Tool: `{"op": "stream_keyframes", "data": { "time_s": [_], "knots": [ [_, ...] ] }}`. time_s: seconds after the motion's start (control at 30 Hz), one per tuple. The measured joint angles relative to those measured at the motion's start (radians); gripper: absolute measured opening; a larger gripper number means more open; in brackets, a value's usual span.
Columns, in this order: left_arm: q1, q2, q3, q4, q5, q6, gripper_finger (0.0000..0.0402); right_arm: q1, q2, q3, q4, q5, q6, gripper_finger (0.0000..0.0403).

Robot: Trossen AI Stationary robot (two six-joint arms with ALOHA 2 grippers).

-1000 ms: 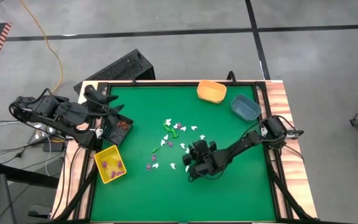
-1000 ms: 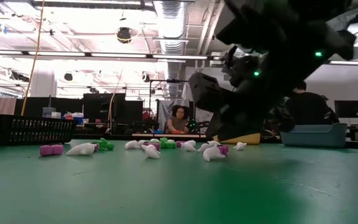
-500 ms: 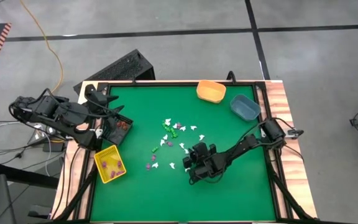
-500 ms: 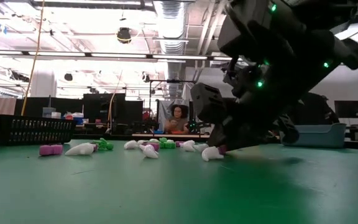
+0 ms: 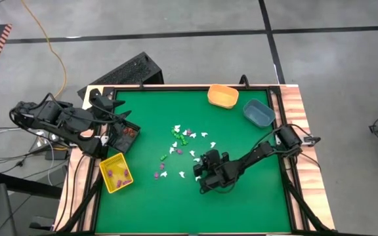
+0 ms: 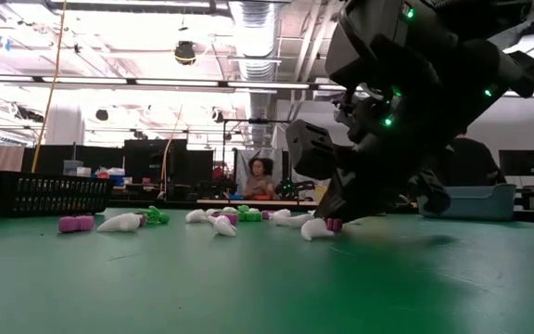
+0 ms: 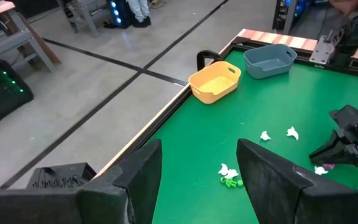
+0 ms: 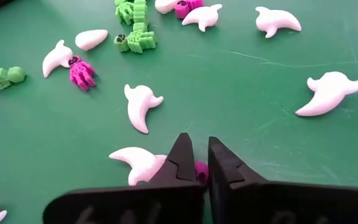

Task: Sort Halloween decoration
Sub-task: Put the pink skeleton toy into the yellow bin

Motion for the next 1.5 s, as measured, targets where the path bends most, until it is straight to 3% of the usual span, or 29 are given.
{"op": "stream_keyframes", "data": {
  "time_s": [0.3, 0.53, 0.7, 0.9, 1.13, 1.5],
  "knots": [
    [0.0, 0.0, 0.0, 0.0, -0.001, -0.007, 0.0199, 0.006, -0.019, 0.112, -0.187, -0.029, -0.008, 0.0004],
    [0.0, 0.0, 0.0, 0.005, -0.001, -0.007, 0.0199, 0.027, -0.065, 0.206, -0.354, 0.032, -0.011, 0.0003],
    [0.0, 0.0, 0.0, 0.005, 0.006, -0.005, 0.0199, 0.025, -0.079, 0.269, -0.364, 0.055, -0.049, 0.0003],
    [0.0, -0.023, 0.0, 0.007, 0.091, 0.006, 0.0199, -0.029, -0.077, 0.304, -0.135, 0.047, -0.345, 0.0002],
    [0.0, -0.101, 0.0, 0.009, 0.107, -0.01, 0.0199, -0.139, -0.077, 0.304, 0.246, -0.104, -0.763, 0.0002],
    [0.0, -0.22, 0.0, 0.01, 0.147, -0.052, 0.0199, -0.257, -0.04, 0.322, 0.574, -0.22, -1.013, 0.0002]
  ]
}}
